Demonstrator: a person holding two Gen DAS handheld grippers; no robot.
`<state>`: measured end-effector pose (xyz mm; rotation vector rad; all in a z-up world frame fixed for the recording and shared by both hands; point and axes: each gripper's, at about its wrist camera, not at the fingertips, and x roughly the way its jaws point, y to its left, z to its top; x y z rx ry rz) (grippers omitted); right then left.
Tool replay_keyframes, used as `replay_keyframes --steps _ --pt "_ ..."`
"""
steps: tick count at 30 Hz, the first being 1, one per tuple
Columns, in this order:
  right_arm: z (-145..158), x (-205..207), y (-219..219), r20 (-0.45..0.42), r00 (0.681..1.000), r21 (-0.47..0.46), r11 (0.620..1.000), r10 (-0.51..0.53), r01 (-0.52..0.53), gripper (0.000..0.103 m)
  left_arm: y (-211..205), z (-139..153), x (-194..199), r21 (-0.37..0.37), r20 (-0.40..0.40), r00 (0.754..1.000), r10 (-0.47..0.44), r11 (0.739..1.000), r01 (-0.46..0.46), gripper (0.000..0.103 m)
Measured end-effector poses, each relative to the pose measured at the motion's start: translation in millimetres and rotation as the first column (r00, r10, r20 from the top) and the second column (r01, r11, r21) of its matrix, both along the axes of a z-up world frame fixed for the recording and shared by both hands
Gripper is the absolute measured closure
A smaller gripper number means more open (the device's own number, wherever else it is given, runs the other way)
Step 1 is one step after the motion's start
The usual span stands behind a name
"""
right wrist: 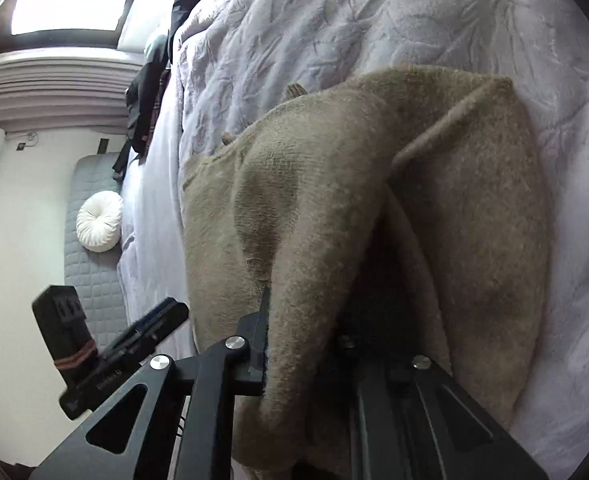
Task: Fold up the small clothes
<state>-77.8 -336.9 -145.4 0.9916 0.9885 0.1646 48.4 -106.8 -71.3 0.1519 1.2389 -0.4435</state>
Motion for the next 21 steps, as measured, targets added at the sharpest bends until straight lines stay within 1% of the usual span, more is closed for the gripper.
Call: replay_keyframes --steps 3,5,7,9,11,13,16,18,19,21 --pt "35.2 -5.7 1.1 0.105 0.994 -0.067 0.998 -0.002 0.009 0.089 -5.7 5.3 -5.2 0.001 0.024 0.999 -0.032 0.999 0.032 0.015" --pt "52.8 -15.4 -3.3 0.159 0.987 -0.072 0.997 -0.02 0.032 0.089 -13.7 10.3 -9.2 -0.01 0.04 0.997 -0.067 0.998 0.067 0.015" --pt "63.0 -22.0 -11.0 0.188 0.981 -0.077 0.996 -0.038 0.053 0.089 -24.6 12.3 -13.4 -0.009 0.051 0.993 -0.103 0.995 0.104 0.015" --pt "59.3 -31.8 -20.5 0.177 0.982 -0.099 0.992 -0.062 0.081 0.089 -37.4 9.6 -17.3 0.01 0.059 0.989 -0.137 0.991 0.137 0.015" --pt "44.4 -39.6 -32.6 0.131 0.986 -0.086 0.99 -0.104 0.115 0.089 -48.8 0.7 -20.5 0.029 0.05 0.985 -0.165 0.986 0.163 0.015" --pt "20.6 -43.7 -43.2 0.07 0.988 -0.068 0.987 -0.139 0.144 0.089 -56.0 -9.6 -21.1 0.036 0.029 0.985 -0.173 0.984 0.172 0.014" --pt "-8.2 -45.7 -50.1 0.006 0.988 -0.07 0.985 -0.156 0.156 0.088 -57.6 -17.6 -21.9 0.026 0.006 0.985 -0.17 0.985 0.17 0.013" --pt "-10.8 -47.9 -52.0 0.01 0.986 -0.063 0.984 -0.165 0.166 0.087 -56.2 -16.7 -21.2 0.021 0.001 0.986 -0.169 0.985 0.169 0.013" --pt "-8.7 -48.5 -52.0 0.007 0.986 -0.077 0.983 -0.169 0.169 0.087 -55.3 -16.3 -21.2 0.021 -0.001 0.985 -0.17 0.985 0.17 0.013" --pt "-4.3 -45.6 -50.0 -0.016 0.986 -0.135 0.977 -0.166 0.163 0.08 -51.6 -15.2 -21.7 0.02 -0.007 0.985 -0.171 0.985 0.171 0.013"
